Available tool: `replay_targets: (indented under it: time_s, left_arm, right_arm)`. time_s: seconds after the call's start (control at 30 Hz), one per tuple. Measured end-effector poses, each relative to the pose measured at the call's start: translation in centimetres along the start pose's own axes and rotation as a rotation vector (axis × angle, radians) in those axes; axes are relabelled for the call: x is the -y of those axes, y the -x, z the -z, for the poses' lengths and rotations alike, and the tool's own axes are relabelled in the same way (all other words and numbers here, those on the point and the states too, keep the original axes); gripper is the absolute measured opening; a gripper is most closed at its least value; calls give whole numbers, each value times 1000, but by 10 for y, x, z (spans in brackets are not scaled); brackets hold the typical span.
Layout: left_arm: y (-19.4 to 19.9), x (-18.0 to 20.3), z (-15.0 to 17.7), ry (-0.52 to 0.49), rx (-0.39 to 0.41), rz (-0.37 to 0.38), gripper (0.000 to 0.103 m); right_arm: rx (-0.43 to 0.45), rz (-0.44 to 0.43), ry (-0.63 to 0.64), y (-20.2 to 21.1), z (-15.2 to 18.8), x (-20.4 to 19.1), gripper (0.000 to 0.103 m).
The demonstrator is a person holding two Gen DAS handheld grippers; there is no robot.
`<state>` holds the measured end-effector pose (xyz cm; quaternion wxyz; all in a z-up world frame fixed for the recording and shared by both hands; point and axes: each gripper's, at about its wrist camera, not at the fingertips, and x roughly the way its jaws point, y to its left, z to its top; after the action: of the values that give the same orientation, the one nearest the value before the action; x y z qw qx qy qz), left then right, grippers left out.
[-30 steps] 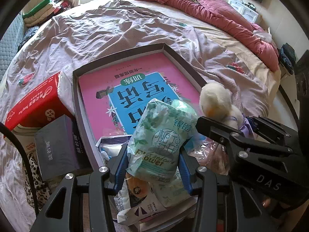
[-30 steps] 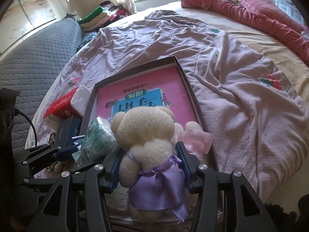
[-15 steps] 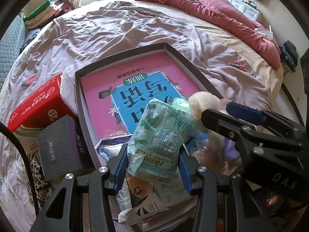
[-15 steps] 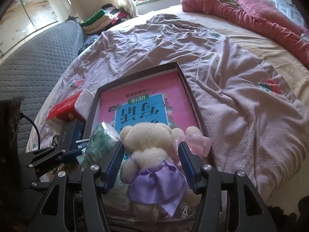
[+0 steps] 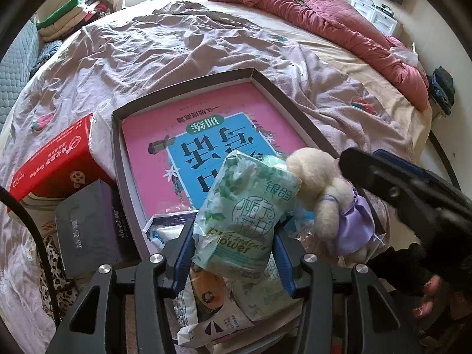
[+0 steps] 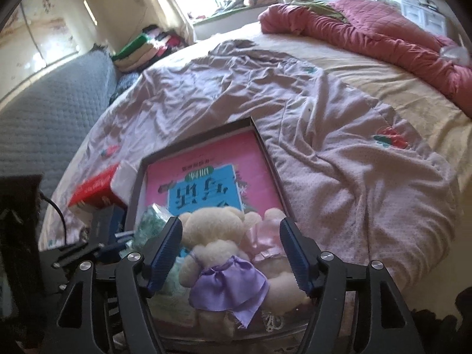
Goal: Organize soft objects
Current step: 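Lower the wet-wipe pack and teddy bear onto the tray and open both tools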
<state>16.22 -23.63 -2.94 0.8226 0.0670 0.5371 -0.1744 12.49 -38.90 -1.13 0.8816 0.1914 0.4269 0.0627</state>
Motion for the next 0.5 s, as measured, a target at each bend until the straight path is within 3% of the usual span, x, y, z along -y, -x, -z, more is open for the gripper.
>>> replay_targets:
  time_s: [0.5]
  left_arm:
    - [7, -4, 2, 21, -4, -12, 51]
  right_arm:
    - [-18, 16, 9, 9, 0, -5, 74]
